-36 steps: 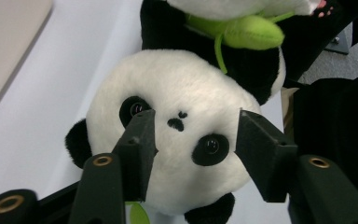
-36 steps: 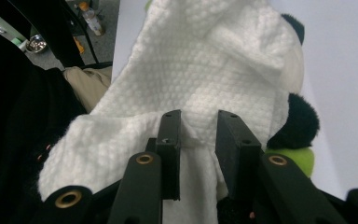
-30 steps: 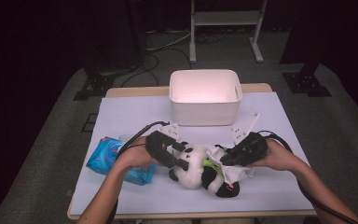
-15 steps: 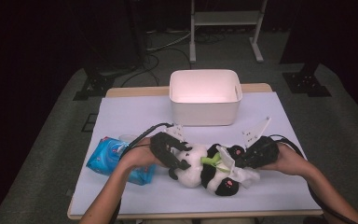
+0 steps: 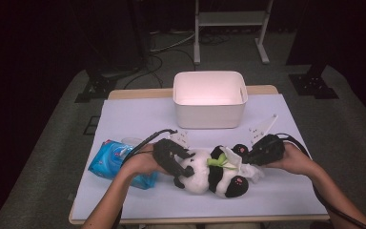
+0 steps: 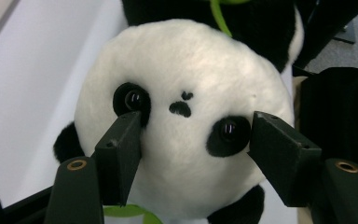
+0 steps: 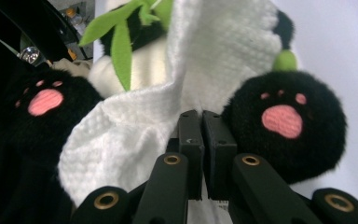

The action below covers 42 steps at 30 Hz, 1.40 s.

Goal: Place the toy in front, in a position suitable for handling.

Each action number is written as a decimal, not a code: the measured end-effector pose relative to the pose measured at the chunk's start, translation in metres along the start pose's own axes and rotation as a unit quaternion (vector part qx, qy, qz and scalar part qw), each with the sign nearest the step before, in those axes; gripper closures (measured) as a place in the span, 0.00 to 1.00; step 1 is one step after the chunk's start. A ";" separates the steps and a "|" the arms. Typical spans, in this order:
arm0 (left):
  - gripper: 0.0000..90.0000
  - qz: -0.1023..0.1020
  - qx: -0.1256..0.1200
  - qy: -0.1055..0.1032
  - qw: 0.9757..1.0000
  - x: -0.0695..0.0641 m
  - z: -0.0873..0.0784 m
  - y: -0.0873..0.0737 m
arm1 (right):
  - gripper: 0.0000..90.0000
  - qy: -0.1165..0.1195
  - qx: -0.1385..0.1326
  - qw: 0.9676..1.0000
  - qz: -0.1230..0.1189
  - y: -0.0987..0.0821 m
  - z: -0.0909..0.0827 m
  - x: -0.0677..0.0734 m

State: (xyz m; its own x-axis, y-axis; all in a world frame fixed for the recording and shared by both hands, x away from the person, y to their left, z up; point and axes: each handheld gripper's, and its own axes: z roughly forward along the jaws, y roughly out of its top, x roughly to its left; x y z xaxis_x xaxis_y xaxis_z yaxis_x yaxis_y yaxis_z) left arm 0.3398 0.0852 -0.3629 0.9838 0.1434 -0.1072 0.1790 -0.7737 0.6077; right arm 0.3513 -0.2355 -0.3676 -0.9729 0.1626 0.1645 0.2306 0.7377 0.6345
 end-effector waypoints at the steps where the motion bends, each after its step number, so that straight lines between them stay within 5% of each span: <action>1: 0.39 0.000 0.000 0.002 1.000 -0.001 0.000 -0.001 | 0.96 0.001 -0.002 1.000 0.002 -0.001 0.000 -0.001; 11: 0.38 0.000 0.000 0.005 1.000 -0.003 -0.001 -0.003 | 0.95 -0.002 -0.013 1.000 -0.009 0.004 -0.004 0.009; 19: 0.37 -0.002 -0.005 0.004 1.000 -0.003 -0.001 -0.004 | 0.93 0.020 -0.022 0.999 -0.028 0.024 -0.002 0.018; 23: 0.37 -0.003 -0.006 0.004 1.000 -0.003 -0.001 -0.004 | 0.83 0.033 -0.030 0.998 -0.041 0.033 0.004 0.020; 30: 0.37 -0.001 -0.005 0.006 1.000 -0.004 0.000 -0.005 | 0.71 0.024 -0.006 0.998 -0.065 0.048 0.018 0.024; 34: 0.35 -0.002 -0.006 0.007 1.000 -0.005 0.001 -0.005 | 0.72 0.013 0.002 0.998 -0.068 0.049 0.022 0.025; 42: 0.35 0.002 -0.003 0.010 1.000 -0.006 0.001 -0.004 | 0.90 0.008 0.005 0.999 -0.051 0.042 0.020 0.024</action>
State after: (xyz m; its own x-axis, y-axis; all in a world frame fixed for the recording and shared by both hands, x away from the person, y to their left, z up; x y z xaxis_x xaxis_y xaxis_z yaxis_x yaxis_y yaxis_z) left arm 0.3333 0.0866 -0.3657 0.9843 0.1525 -0.0888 0.1747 -0.7708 0.6127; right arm 0.3375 -0.1870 -0.3520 -0.9909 0.0747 0.1117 0.1293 0.7570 0.6405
